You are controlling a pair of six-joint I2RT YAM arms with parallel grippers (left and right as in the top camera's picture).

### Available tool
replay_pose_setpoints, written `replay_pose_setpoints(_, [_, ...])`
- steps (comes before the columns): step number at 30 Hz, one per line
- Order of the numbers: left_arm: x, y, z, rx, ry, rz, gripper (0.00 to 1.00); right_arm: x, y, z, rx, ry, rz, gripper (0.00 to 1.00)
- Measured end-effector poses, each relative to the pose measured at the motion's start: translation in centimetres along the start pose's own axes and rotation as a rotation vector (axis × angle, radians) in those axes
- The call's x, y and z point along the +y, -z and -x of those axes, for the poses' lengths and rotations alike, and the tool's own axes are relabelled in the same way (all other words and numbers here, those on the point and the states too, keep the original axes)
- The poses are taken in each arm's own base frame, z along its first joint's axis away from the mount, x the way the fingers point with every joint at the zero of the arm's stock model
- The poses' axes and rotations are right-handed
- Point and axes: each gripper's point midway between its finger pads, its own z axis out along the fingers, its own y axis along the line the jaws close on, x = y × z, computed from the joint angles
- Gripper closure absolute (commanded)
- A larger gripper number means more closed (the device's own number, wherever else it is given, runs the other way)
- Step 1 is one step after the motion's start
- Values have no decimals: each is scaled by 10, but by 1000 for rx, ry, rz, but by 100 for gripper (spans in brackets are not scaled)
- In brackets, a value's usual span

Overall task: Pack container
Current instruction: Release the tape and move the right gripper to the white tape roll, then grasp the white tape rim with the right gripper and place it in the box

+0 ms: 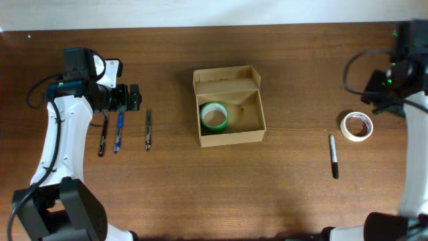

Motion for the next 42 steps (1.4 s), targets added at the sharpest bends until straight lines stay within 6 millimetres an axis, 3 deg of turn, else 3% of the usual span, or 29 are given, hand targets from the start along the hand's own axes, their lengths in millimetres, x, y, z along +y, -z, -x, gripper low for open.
replay_pose_setpoints(4, [0, 0, 0, 0, 0, 0, 1, -20, -65, -19, 88, -90, 25, 36])
replay_pose_setpoints(7, [0, 0, 0, 0, 0, 0, 1, -27, -101, -31, 116, -139, 37, 36])
replay_pose_setpoints(13, [0, 0, 0, 0, 0, 0, 1, -38, -154, -56, 197, -258, 37, 36])
replay_pose_setpoints(27, [0, 0, 0, 0, 0, 0, 1, -32, -211, -44, 184, -352, 36, 37])
replay_pose_setpoints(30, [0, 0, 0, 0, 0, 0, 1, -30, -222, -47, 200, -366, 30, 57])
replay_pose_setpoints(34, [0, 0, 0, 0, 0, 0, 1, -30, -235, -56, 240, -368, 13, 96])
replay_pose_setpoints(42, [0, 0, 0, 0, 0, 0, 1, -24, -231, -62, 283, -369, 43, 96])
